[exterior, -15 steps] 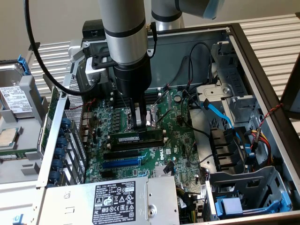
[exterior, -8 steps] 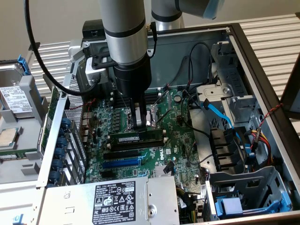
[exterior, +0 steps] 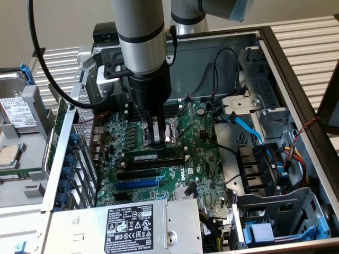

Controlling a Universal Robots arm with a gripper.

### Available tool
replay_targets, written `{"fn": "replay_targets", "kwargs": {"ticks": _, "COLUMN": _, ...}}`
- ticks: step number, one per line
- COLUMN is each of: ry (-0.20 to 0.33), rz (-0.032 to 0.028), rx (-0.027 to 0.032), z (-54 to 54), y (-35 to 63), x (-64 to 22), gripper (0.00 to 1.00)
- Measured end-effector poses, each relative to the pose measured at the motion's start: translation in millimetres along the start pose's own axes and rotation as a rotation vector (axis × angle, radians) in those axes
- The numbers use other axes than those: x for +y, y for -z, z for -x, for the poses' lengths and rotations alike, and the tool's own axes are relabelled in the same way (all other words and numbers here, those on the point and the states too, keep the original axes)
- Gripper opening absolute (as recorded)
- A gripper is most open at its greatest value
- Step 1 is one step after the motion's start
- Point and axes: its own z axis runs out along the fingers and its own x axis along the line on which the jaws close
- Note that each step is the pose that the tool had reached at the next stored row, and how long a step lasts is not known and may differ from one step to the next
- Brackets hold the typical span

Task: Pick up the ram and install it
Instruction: 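Insert the ram into the slot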

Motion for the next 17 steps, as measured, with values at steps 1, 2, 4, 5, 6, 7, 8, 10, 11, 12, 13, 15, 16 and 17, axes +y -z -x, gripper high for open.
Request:
{"fn": "replay_targets", "kwargs": {"ticks": 1, "ry": 0.0, "rz": -0.0001, "rx": -0.0001, "z": 0.1, "y": 0.0, "x": 0.1, "gripper": 0.14}}
{"fn": "replay_targets", "kwargs": {"ticks": 2, "ry": 0.0, "rz": -0.0001, "rx": -0.0001, "z": 0.2, "y": -0.1, "x": 0.2, "gripper": 0.14}}
{"fn": "replay_targets", "kwargs": {"ticks": 4, "ry": 0.0, "rz": 0.0, "rx": -0.0001, "z": 0.2, "y": 0.0, "x": 0.2, "gripper": 0.14}}
{"fn": "replay_targets", "kwargs": {"ticks": 5, "ry": 0.0, "rz": 0.0, "rx": 0.0, "z": 0.2, "y": 0.0, "x": 0.2, "gripper": 0.14}}
{"fn": "replay_targets", "kwargs": {"ticks": 6, "ry": 0.0, "rz": 0.0, "rx": -0.0001, "z": 0.3, "y": 0.0, "x": 0.2, "gripper": 0.14}}
{"fn": "replay_targets", "kwargs": {"ticks": 7, "ry": 0.0, "rz": 0.0, "rx": 0.0, "z": 0.4, "y": 0.0, "x": 0.3, "gripper": 0.14}}
{"fn": "replay_targets", "kwargs": {"ticks": 8, "ry": 0.0, "rz": 0.0, "rx": -0.0001, "z": 0.4, "y": 0.0, "x": 0.3, "gripper": 0.14}}
{"fn": "replay_targets", "kwargs": {"ticks": 10, "ry": 0.0, "rz": 0.0, "rx": 0.0, "z": 0.5, "y": 0.0, "x": 0.4, "gripper": 0.14}}
{"fn": "replay_targets", "kwargs": {"ticks": 11, "ry": 0.0, "rz": -0.0001, "rx": -0.0002, "z": 0.5, "y": 0.0, "x": 0.4, "gripper": 0.14}}
{"fn": "replay_targets", "kwargs": {"ticks": 12, "ry": 0.0, "rz": 0.0, "rx": 0.0, "z": 0.6, "y": -0.1, "x": 0.4, "gripper": 0.14}}
{"fn": "replay_targets", "kwargs": {"ticks": 13, "ry": 0.0, "rz": -0.0002, "rx": 0.0, "z": 0.6, "y": -0.2, "x": 0.4, "gripper": 0.14}}
{"fn": "replay_targets", "kwargs": {"ticks": 15, "ry": 0.0, "rz": -0.0007, "rx": 0.0, "z": 0.6, "y": -0.7, "x": 0.4, "gripper": 0.14}}
{"fn": "replay_targets", "kwargs": {"ticks": 16, "ry": 0.0, "rz": -0.0009, "rx": -0.0001, "z": 0.6, "y": -0.9, "x": 0.4, "gripper": 0.14}}
{"fn": "replay_targets", "kwargs": {"ticks": 17, "ry": 0.0, "rz": -0.001, "rx": 0.0, "z": 0.6, "y": -1.0, "x": 0.5, "gripper": 0.14}}
